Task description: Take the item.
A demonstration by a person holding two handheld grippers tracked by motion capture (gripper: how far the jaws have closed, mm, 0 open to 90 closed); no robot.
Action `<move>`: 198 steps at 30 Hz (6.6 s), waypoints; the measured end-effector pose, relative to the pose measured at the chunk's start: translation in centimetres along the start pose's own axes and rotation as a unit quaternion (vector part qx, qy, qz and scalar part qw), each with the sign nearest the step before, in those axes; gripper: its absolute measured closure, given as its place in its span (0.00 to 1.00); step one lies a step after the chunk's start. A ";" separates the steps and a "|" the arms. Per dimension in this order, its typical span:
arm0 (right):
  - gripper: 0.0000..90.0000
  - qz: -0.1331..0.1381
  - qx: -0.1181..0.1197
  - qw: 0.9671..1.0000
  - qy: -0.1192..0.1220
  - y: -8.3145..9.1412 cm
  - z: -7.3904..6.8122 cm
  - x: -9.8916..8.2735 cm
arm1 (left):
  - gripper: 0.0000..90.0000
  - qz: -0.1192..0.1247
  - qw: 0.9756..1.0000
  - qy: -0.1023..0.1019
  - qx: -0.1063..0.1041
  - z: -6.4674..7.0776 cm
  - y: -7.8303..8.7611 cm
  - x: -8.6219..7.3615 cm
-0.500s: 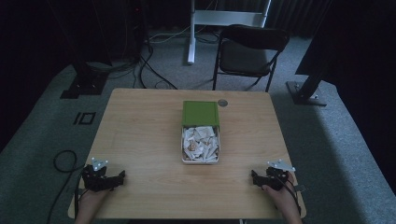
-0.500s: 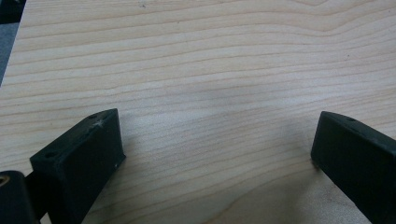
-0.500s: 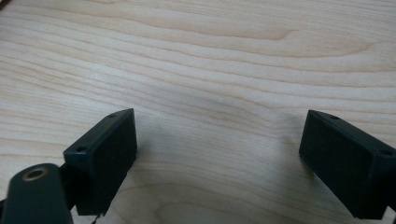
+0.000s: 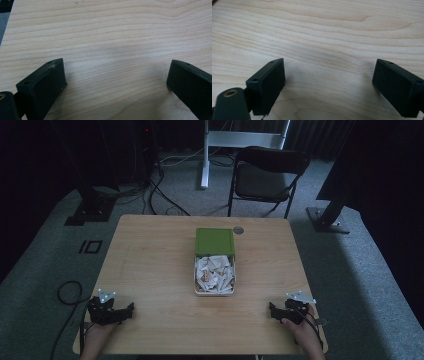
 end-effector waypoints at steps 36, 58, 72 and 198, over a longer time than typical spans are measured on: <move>0.15 0.081 0.044 0.996 -0.006 0.9 -3.1 8.0 | 0.03 0.000 1.000 0.000 0.000 0.0 0.0 0.0; 0.16 0.120 0.099 0.988 0.012 1.0 -7.7 13.2 | 0.03 0.000 1.000 0.001 0.000 0.0 0.0 0.0; 0.16 0.124 0.143 0.981 0.033 -0.1 -12.1 14.9 | 0.03 0.001 1.000 0.002 0.000 0.0 0.0 0.0; 0.74 0.144 0.132 0.981 -0.005 -3.2 -8.1 17.6 | 0.03 0.000 1.000 0.001 0.000 0.0 0.0 0.0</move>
Point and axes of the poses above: each handheld gripper's, and its own axes: y roughly backward along the jaws, x roughly out of its top, z roughly to its right, the point moved 3 cm from there along -y, roughly forward along the jaws, and after that the axes turned 12 degrees about z, right-handed, at the moved point
